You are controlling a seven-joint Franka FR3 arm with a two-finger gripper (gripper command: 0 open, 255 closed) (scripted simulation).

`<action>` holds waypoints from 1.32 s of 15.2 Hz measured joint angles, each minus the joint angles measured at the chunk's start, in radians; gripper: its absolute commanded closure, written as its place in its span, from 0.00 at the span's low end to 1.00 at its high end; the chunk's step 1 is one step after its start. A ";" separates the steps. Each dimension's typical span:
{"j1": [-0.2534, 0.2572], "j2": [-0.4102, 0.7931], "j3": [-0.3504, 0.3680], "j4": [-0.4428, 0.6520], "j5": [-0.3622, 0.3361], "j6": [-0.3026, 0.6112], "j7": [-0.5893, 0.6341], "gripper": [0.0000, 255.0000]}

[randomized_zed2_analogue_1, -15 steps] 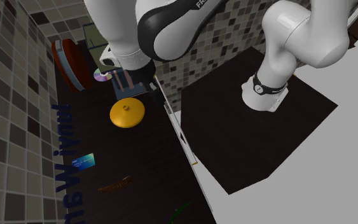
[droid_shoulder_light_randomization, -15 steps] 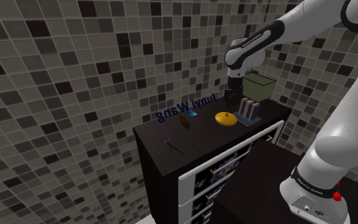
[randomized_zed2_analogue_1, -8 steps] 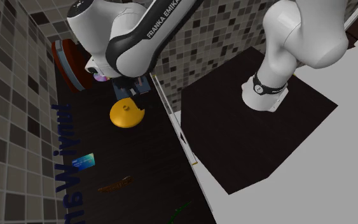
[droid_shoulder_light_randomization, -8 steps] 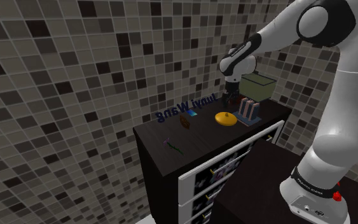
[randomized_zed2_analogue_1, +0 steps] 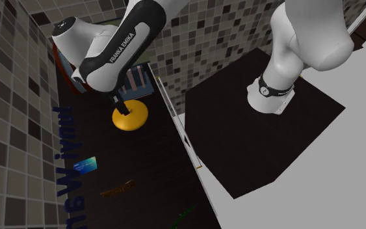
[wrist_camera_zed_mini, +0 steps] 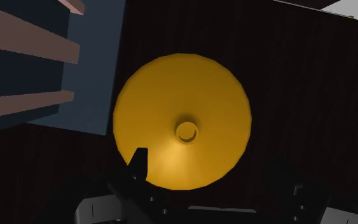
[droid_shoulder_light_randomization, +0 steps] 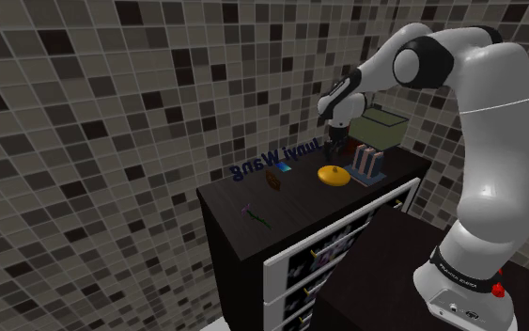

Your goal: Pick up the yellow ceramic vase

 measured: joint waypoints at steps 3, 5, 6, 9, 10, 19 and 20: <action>-0.019 0.060 0.007 0.051 0.014 0.009 -0.014 0.00; -0.024 0.079 0.011 0.058 0.020 0.022 -0.019 0.00; -0.027 0.091 0.014 0.062 0.023 0.029 -0.021 0.00; -0.032 0.120 0.020 0.065 0.032 0.054 -0.028 0.00; -0.032 0.122 0.021 0.065 0.033 0.057 -0.028 1.00; -0.032 0.124 0.022 0.066 0.034 0.059 -0.028 1.00; -0.032 0.124 0.022 0.066 0.034 0.060 -0.028 1.00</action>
